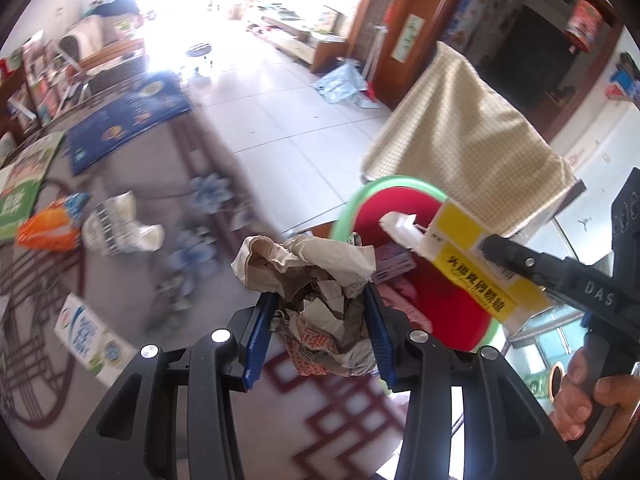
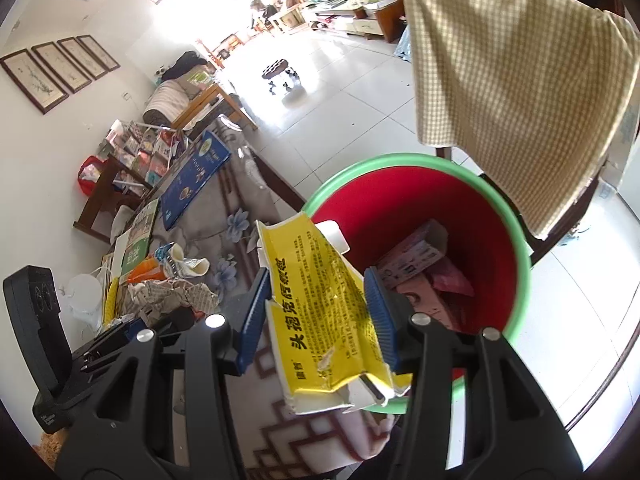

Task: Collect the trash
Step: 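Carry both items to the red bucket and open the left tool over it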

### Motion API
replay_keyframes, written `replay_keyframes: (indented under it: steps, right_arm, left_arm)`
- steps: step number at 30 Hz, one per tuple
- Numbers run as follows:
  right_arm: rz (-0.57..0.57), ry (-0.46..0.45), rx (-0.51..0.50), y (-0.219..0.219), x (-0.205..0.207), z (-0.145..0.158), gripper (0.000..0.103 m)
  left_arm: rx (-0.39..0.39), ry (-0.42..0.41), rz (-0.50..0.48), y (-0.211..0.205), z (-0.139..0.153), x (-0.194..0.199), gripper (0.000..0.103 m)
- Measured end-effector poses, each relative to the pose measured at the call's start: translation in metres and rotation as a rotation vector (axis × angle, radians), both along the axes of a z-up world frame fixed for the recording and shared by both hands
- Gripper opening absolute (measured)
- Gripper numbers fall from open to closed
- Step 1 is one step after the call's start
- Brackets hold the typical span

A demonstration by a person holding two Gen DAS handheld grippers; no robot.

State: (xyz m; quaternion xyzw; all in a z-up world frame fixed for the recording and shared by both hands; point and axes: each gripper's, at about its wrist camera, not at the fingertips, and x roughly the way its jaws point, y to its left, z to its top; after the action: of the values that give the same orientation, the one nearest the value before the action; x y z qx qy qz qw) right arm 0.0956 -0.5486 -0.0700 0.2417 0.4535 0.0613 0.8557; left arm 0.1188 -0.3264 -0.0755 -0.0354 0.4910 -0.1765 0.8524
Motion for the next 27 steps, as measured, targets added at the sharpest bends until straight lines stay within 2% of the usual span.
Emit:
replay_keyframes:
  steps: [5,11,15,16,19,27]
  right_arm:
    - [-0.045,-0.001,0.001,-0.026,-0.006,-0.001,0.047]
    - [-0.093,-0.001,0.001,-0.051,-0.013,0.0,0.047]
    - [-0.116,-0.002,-0.004,-0.062,-0.016,0.001,0.047]
    - [-0.12,-0.002,-0.004,-0.063,-0.017,0.001,0.047]
    - [-0.127,0.002,-0.004,-0.067,-0.017,0.0,0.047]
    - [-0.097,0.012,0.0,-0.061,-0.001,-0.004,0.047]
  left_arm:
    - [-0.018,-0.003,-0.069,-0.035,0.003,0.008,0.041]
    - [-0.004,0.006,-0.133,-0.072,-0.004,0.018,0.042]
    - [0.007,0.017,-0.159,-0.09,-0.01,0.023,0.049]
    - [0.006,0.016,-0.161,-0.092,-0.011,0.024,0.055]
    - [-0.001,0.006,-0.164,-0.093,-0.01,0.025,0.061]
    - [-0.006,0.006,-0.122,-0.075,-0.006,0.027,0.068]
